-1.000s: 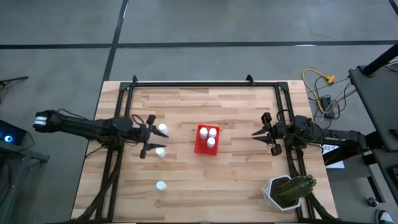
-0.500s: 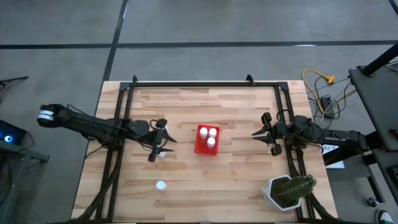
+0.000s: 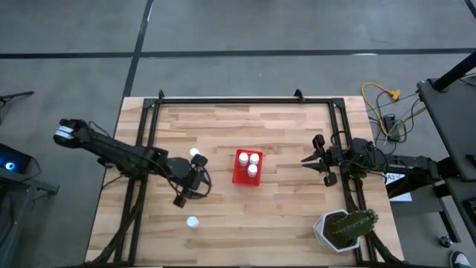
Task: Pick and place pill bottles into a basket
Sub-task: Put the white medicine bottle into the red bin
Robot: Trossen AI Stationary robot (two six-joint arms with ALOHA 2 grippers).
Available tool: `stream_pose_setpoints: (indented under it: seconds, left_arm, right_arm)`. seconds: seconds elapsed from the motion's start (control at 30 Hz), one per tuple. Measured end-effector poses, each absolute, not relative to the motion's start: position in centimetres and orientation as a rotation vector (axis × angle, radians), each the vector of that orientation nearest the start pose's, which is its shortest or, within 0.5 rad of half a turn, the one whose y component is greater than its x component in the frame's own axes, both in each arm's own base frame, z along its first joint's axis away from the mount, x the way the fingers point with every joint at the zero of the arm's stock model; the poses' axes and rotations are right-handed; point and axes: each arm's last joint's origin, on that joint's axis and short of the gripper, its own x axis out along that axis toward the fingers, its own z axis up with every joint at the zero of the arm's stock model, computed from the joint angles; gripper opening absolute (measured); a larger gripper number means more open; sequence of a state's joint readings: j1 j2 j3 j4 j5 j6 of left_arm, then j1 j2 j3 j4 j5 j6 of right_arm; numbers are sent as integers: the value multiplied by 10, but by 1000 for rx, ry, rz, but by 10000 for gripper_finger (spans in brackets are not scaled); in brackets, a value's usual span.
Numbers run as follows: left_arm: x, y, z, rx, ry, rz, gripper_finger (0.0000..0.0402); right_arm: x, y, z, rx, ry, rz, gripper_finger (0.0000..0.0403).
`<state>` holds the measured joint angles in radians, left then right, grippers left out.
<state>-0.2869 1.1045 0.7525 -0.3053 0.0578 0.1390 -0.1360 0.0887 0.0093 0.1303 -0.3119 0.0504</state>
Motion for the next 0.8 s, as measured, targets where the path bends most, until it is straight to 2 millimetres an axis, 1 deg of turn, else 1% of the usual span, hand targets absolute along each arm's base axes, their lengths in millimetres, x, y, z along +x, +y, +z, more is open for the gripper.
stream_pose_setpoints:
  seconds: [0.17,0.37,0.57,0.67,0.8]
  left_arm:
    - [225,-77,262,230,718,-416,172]
    - [240,-86,274,243,779,-427,172]
    - [253,-98,276,270,921,-442,173]
    - [258,-104,275,256,979,-438,188]
    - [264,-112,274,196,1060,-419,224]
  right_arm:
    - [101,-5,172,38,-45,177,59]
    - [101,-5,172,38,-46,177,59]
    - [101,-5,172,39,-46,177,59]
    - [101,-5,172,39,-46,177,59]
    - [101,-5,172,38,-46,177,59]
